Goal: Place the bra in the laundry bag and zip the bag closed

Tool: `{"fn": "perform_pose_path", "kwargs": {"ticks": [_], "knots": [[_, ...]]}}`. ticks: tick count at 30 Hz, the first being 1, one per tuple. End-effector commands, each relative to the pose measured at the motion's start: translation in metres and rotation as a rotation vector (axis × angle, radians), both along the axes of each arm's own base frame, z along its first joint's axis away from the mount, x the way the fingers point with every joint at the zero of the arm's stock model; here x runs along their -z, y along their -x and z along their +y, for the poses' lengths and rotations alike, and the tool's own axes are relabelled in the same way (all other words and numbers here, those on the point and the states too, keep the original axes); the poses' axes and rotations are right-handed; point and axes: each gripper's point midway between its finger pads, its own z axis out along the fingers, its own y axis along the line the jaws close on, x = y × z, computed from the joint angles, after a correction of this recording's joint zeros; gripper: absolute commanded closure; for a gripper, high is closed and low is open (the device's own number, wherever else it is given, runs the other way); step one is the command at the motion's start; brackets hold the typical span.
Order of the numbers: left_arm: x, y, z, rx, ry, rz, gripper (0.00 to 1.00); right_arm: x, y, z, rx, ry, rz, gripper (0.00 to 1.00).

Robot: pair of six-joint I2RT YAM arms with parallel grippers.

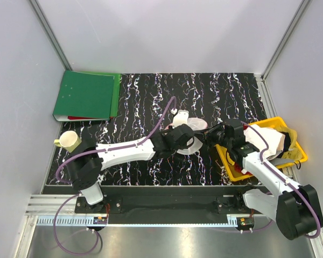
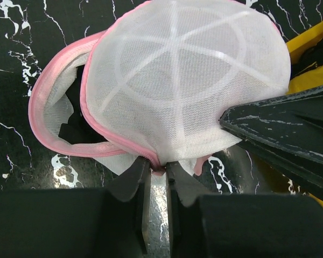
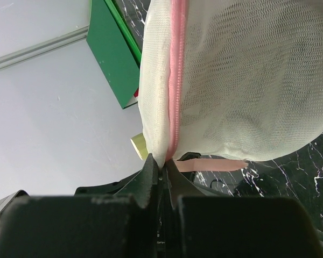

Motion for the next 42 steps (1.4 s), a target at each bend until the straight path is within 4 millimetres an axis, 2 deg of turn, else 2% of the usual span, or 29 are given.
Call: {"fn": "perform_pose_path", "kwargs": {"ticks": [1,4,10,17,22,23,31,34,35,40,42], "knots": [[-0.030,-0.003,-0.005,0.042,0.055,-0.041,0.97,-0.006,0.004,0.002,-0.021,0.009,-0.020,1.00],[-0.032,0.000,-0.005,0.073,0.051,-0.036,0.96,-0.005,0.005,0.001,-0.024,0.013,-0.019,1.00],[-0.028,0.002,-0.009,0.108,0.056,-0.012,0.86,-0.007,0.006,0.002,-0.025,0.010,-0.023,1.00],[-0.026,0.000,-0.007,0.116,0.043,-0.013,0.85,-0.010,0.005,0.003,-0.029,0.002,-0.025,1.00],[-0.027,-0.002,-0.006,0.114,0.037,-0.022,0.70,-0.012,0.005,0.003,-0.029,0.000,-0.027,1.00],[-0.026,-0.002,-0.007,0.117,0.034,-0.022,0.69,-0.012,0.005,0.003,-0.030,-0.002,-0.026,1.00],[-0.025,-0.004,-0.007,0.116,0.033,-0.019,0.79,-0.014,0.005,0.005,-0.036,-0.006,-0.026,1.00],[-0.024,-0.005,-0.007,0.111,0.029,-0.020,0.89,-0.013,0.005,0.004,-0.034,-0.007,-0.023,1.00],[-0.024,-0.005,-0.006,0.109,0.027,-0.022,1.00,-0.013,0.005,0.004,-0.033,-0.005,-0.024,1.00],[-0.026,-0.004,0.002,0.104,0.005,-0.026,1.00,-0.008,0.004,0.003,-0.033,0.016,-0.029,1.00],[-0.020,-0.001,0.005,0.131,-0.007,-0.002,1.00,-0.007,0.002,0.001,-0.026,0.030,-0.035,1.00]]}}
